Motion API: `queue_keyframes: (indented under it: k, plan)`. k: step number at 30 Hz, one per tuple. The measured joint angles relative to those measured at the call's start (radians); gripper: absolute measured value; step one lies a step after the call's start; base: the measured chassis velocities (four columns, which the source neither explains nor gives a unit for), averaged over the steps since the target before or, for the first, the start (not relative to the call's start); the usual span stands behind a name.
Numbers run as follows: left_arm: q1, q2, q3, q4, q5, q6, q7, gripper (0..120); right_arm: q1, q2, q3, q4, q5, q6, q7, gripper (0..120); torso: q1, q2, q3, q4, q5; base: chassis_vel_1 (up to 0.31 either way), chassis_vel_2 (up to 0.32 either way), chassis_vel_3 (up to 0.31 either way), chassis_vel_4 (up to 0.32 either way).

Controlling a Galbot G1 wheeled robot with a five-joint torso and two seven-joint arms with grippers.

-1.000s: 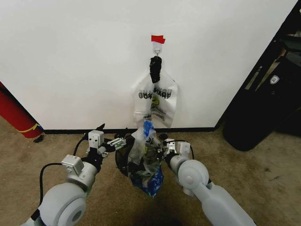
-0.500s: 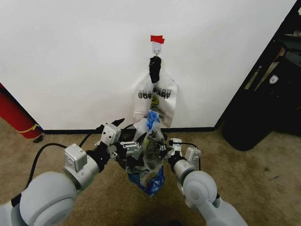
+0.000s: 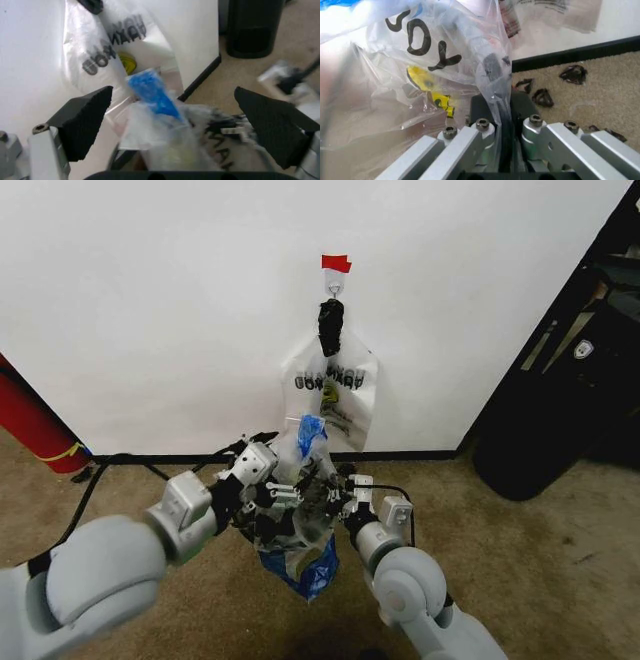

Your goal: Pick up the garbage bag from the wall and place it over the trash bin.

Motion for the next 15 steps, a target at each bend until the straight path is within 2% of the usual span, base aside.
queue_keyframes:
  k: [3, 5, 6, 7, 9, 10, 13, 15]
  plan:
    - [-0.018, -0.002, 0.026, 0.017, 0.0, 0.007, -0.002, 96, -0.011, -0.004, 0.007, 0.006, -0.003, 0.0, -0.001, 1, 0.0, 0.0, 0.0, 0.0006, 0.0001, 0.0, 0.0, 0.0, 0.0]
    - [-0.058, -0.015, 0.069, 0.029, -0.007, 0.021, -0.007, 95, -0.019, -0.007, 0.012, 0.009, -0.005, 0.0, -0.001, 1, 0.0, 0.0, 0.0, 0.0008, 0.0, 0.0, 0.0, 0.0, 0.0]
    - [-0.112, -0.033, 0.125, 0.038, -0.041, 0.041, -0.029, 95, -0.023, -0.009, 0.016, 0.011, -0.006, 0.0, -0.001, 1, 0.0, 0.0, 0.0, 0.0008, 0.0001, 0.0, 0.0, 0.0, 0.0]
    - [-0.112, -0.033, 0.125, 0.038, -0.041, 0.041, -0.029, 95, -0.023, -0.009, 0.016, 0.011, -0.006, 0.0, -0.001, 1, 0.0, 0.0, 0.0, 0.0008, 0.0001, 0.0, 0.0, 0.0, 0.0]
    - [-0.213, -0.074, 0.22, 0.049, -0.144, 0.075, -0.078, 94, -0.031, -0.011, 0.023, 0.013, -0.007, 0.0, -0.001, 1, 0.0, 0.0, 0.0, 0.0, 0.0, 0.0, 0.0, 0.0, 0.0]
    - [-0.213, -0.074, 0.22, 0.049, -0.144, 0.075, -0.078, 94, -0.031, -0.011, 0.023, 0.013, -0.007, 0.0, -0.001, 1, 0.0, 0.0, 0.0, 0.0, 0.0, 0.0, 0.0, 0.0, 0.0]
    - [-0.326, -0.124, 0.324, 0.079, -0.251, 0.099, -0.121, 94, -0.04, -0.014, 0.032, 0.013, -0.009, 0.0, -0.001, 1, 0.0, 0.0, 0.0, 0.0, 0.0001, 0.0, 0.0, 0.0, 0.0]
    - [-0.349, -0.137, 0.344, 0.092, -0.262, 0.104, -0.127, 93, -0.043, -0.015, 0.035, 0.014, -0.009, 0.0, -0.001, 1, 0.0, 0.0, 0.0, 0.0, 0.0002, 0.0, 0.0, 0.0, 0.0]
